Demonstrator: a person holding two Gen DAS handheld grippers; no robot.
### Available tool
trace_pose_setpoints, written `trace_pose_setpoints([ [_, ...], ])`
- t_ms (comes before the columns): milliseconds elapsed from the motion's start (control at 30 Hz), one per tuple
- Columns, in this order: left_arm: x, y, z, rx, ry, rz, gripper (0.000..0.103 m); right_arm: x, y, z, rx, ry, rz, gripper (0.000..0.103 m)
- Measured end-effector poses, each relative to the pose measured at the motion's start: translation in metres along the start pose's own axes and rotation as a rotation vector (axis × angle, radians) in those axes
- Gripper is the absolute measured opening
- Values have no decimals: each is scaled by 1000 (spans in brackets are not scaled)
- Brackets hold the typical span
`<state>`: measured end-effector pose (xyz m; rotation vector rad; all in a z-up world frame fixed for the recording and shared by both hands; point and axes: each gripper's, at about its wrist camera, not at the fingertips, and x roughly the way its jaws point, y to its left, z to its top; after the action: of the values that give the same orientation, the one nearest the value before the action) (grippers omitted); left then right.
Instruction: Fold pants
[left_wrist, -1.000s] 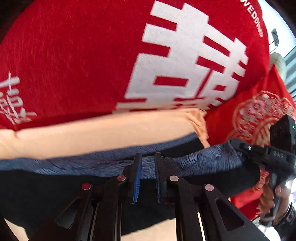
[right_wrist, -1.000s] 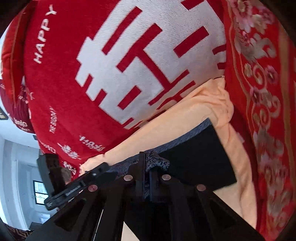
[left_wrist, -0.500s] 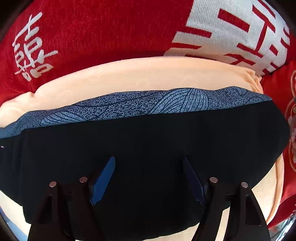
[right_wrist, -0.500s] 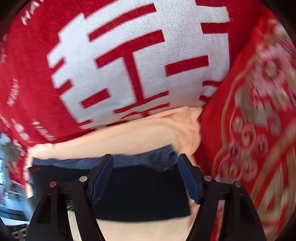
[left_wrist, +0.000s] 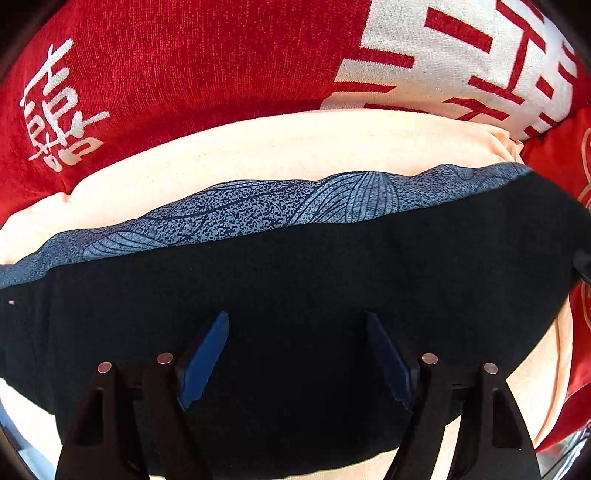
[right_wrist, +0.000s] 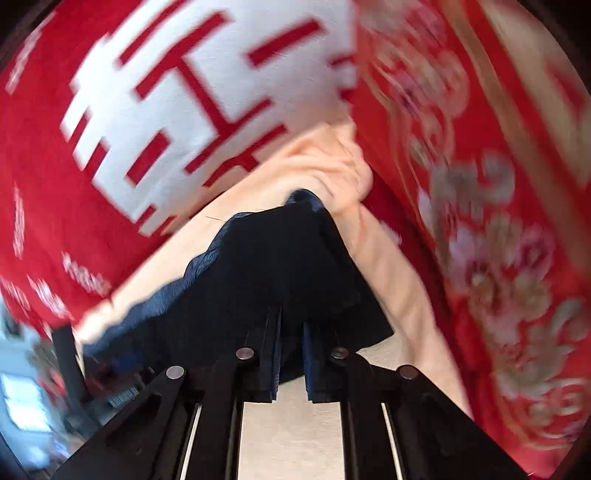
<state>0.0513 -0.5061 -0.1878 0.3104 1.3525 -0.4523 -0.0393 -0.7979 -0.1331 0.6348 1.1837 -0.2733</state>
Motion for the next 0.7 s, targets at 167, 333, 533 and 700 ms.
trace_pose_setpoints([
  [167, -23, -18, 21, 12, -74, -34, 78, -23, -8, -3, 26, -1, -9, 18],
  [333, 4, -48, 33, 53, -40, -27, 78, -10, 2, 47, -12, -44, 10, 46],
  [533, 4, -60, 21, 74, -88, 4, 80, 52, 4, 81, -25, 97, -46, 42],
  [700, 6, -62, 23, 70, -85, 3, 81, 51, -7, 95, 11, 25, -33, 5],
])
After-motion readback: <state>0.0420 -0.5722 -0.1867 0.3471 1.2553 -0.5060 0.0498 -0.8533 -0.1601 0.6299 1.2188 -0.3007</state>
